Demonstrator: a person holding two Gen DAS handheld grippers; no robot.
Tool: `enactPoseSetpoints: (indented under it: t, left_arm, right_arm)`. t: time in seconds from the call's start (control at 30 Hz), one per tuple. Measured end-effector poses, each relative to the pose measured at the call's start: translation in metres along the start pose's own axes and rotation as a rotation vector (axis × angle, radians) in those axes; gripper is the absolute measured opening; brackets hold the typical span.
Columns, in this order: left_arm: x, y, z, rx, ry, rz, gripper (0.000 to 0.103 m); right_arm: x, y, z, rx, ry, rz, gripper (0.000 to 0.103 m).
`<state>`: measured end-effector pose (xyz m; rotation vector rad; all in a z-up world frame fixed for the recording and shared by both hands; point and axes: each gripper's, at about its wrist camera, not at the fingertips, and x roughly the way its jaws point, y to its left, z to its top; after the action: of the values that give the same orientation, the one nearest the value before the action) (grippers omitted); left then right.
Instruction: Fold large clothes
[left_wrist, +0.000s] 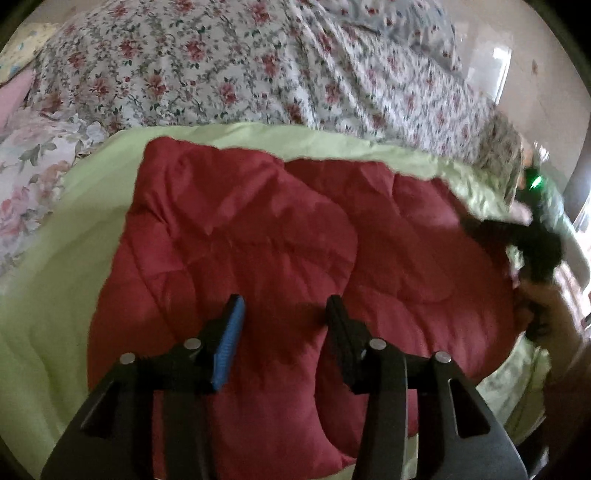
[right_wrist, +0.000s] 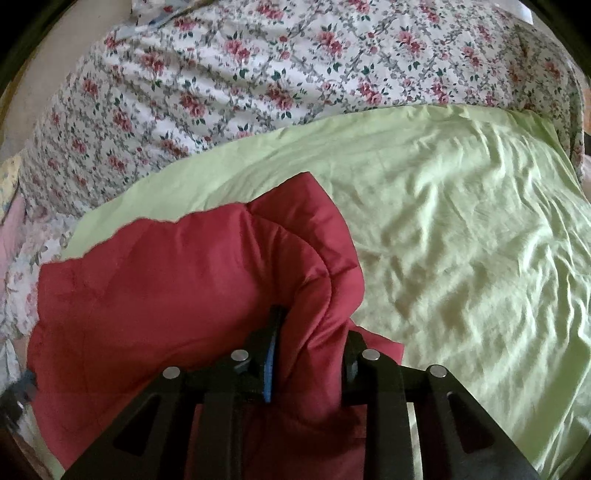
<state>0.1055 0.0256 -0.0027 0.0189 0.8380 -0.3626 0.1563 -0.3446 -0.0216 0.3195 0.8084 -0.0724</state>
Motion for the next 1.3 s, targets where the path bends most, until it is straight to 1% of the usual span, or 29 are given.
enactPoseSetpoints:
  t: [0.1, 0.17, 0.23, 0.27, 0.3, 0.4, 0.5, 0.57, 0.67, 0.73, 0.9, 1.03, 1.13, 1.2, 1.3]
  left_arm:
    - [0.011, 0.0, -0.002, 0.008, 0.016, 0.007, 0.045]
    - [0.016, 0.001, -0.002, 0.005, 0.023, 0.011, 0.045]
    - [0.02, 0.001, -0.003, 0.002, 0.028, 0.013, 0.045]
    - [0.022, 0.001, -0.004, 0.002, 0.03, 0.016, 0.045]
    - [0.023, 0.0, -0.005, 0.003, 0.031, 0.02, 0.045]
    - [0.028, 0.0, -0.004, 0.003, 0.033, 0.032, 0.045]
    - [0.032, 0.001, -0.003, -0.004, 0.037, 0.032, 0.045]
    - [0.034, 0.003, -0.003, -0.009, 0.041, 0.028, 0.046]
    - [0.036, 0.004, -0.004, -0.013, 0.042, 0.031, 0.047]
    - [0.038, 0.003, -0.004, -0.011, 0.042, 0.037, 0.047]
    - [0.041, 0.004, -0.004, -0.011, 0.046, 0.04, 0.047]
    - [0.041, 0.003, -0.003, -0.015, 0.049, 0.047, 0.047]
    - [0.035, 0.002, 0.0, -0.047, 0.059, 0.063, 0.047]
    - [0.025, -0.002, 0.001, -0.057, 0.06, 0.076, 0.047]
    - [0.001, -0.01, -0.004, -0.073, 0.04, 0.056, 0.047]
  right_arm:
    - [-0.023, 0.001, -0.001, 0.007, -0.059, 0.01, 0.042]
    - [-0.039, 0.004, -0.002, -0.003, -0.112, 0.003, 0.054]
    - [-0.054, 0.008, -0.001, -0.016, -0.166, -0.008, 0.06]
    - [-0.059, 0.012, 0.0, -0.029, -0.179, 0.002, 0.06]
    - [-0.06, 0.016, 0.001, -0.04, -0.172, 0.018, 0.06]
    - [-0.05, 0.033, 0.0, -0.103, -0.09, 0.096, 0.06]
    - [-0.039, 0.047, -0.016, -0.168, -0.019, 0.096, 0.06]
    - [-0.036, 0.05, -0.032, -0.197, 0.009, 0.081, 0.059]
    - [-0.041, 0.049, -0.052, -0.216, 0.008, 0.043, 0.059]
    - [-0.05, 0.045, -0.065, -0.207, -0.002, 0.029, 0.059]
    - [-0.075, 0.045, -0.091, -0.2, -0.034, 0.013, 0.059]
    - [-0.087, 0.056, -0.11, -0.226, -0.051, 0.022, 0.06]
    - [-0.077, 0.063, -0.115, -0.263, -0.043, -0.013, 0.061]
    - [-0.068, 0.06, -0.113, -0.25, -0.033, -0.011, 0.061]
    - [-0.058, 0.052, -0.111, -0.218, -0.031, 0.005, 0.063]
